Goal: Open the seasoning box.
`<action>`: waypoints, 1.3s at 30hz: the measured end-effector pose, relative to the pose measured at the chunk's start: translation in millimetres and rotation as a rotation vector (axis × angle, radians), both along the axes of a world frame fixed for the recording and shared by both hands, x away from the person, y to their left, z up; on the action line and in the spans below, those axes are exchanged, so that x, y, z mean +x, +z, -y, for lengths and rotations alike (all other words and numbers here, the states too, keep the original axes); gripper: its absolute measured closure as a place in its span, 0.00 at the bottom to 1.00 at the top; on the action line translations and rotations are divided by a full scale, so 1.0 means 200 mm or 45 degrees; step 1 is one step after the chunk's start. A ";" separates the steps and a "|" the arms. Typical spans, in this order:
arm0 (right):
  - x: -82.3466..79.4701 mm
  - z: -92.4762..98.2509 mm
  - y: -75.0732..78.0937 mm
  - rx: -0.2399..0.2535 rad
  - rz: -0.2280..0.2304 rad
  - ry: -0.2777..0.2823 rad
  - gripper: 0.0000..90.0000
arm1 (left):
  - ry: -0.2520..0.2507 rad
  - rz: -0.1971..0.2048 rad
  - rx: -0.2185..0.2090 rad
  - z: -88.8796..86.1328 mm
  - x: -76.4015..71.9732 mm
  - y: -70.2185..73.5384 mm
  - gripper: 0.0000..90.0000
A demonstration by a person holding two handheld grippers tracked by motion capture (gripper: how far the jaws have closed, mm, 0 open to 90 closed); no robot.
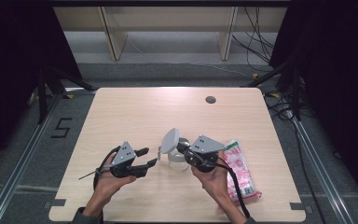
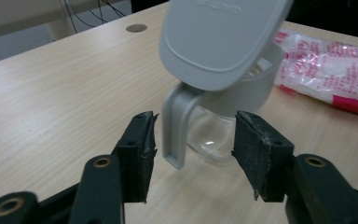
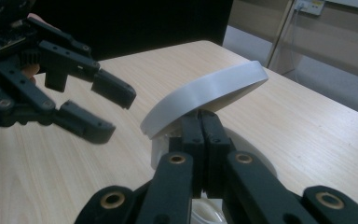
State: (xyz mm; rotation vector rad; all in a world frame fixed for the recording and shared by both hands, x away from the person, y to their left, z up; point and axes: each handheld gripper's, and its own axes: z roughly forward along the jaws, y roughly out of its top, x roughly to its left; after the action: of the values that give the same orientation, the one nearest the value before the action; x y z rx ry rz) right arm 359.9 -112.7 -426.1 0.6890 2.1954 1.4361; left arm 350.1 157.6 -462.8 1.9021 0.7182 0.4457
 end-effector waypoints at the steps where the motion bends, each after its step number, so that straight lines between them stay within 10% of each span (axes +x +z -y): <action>1: 0.00 0.00 0.00 0.008 0.012 -0.010 1.00 | 0.000 0.000 0.000 0.00 0.00 0.00 0.51; 30: -0.01 -0.13 0.02 0.034 0.012 0.057 1.00 | 0.036 -0.063 0.000 0.07 -0.16 -0.12 0.35; 39: -0.01 0.02 0.05 0.045 0.001 0.024 0.85 | 0.060 -0.048 0.016 0.06 -0.18 -0.13 0.34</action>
State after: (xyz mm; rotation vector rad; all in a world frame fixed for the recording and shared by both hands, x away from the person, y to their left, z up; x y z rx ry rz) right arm 358.7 -116.9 -415.6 0.6816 2.1861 1.4874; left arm 313.6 145.1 -489.6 1.9126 0.7877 0.4460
